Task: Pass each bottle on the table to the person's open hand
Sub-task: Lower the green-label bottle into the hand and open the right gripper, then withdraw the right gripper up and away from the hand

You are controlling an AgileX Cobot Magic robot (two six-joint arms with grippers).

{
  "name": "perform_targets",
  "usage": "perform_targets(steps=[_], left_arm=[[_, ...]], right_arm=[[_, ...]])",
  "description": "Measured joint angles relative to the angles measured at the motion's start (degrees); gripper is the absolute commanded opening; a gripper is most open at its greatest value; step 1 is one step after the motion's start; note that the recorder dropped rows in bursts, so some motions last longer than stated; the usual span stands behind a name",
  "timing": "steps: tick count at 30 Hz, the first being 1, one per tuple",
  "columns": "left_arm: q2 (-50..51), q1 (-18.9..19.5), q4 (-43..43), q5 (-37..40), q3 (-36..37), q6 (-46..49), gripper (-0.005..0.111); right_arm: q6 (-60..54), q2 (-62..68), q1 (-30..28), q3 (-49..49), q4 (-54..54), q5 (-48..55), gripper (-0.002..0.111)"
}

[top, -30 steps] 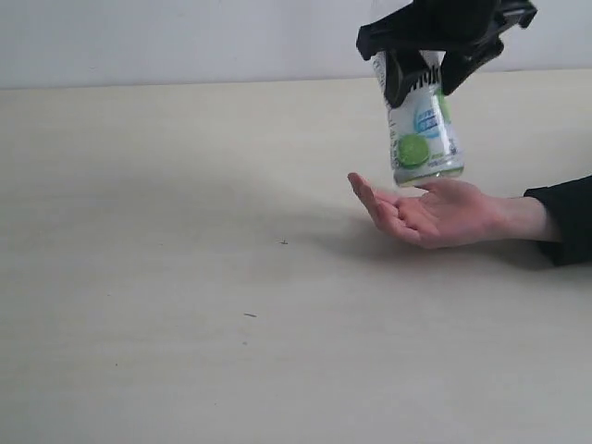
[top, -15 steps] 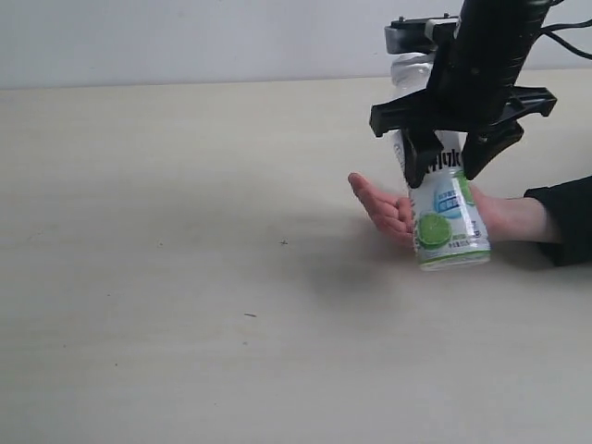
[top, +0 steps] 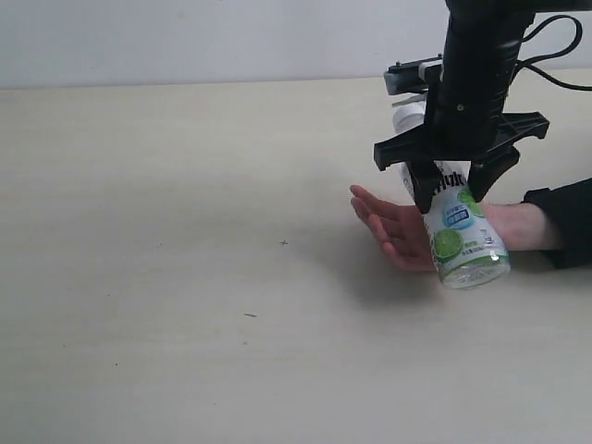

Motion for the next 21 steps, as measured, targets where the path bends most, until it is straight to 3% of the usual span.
perform_targets(steps=[5, 8, 21], left_arm=[[0.0, 0.0, 0.0, 0.0, 0.0, 0.0, 0.000], [0.0, 0.0, 0.0, 0.0, 0.0, 0.0, 0.000], [0.0, 0.0, 0.0, 0.0, 0.0, 0.0, 0.000]], right_arm=[[0.5, 0.3, 0.0, 0.0, -0.2, -0.1, 0.071], [0.7, 0.5, 0.0, 0.0, -0.5, -0.1, 0.082], [0.7, -0.5, 0.1, -4.5, -1.8, 0.2, 0.087]])
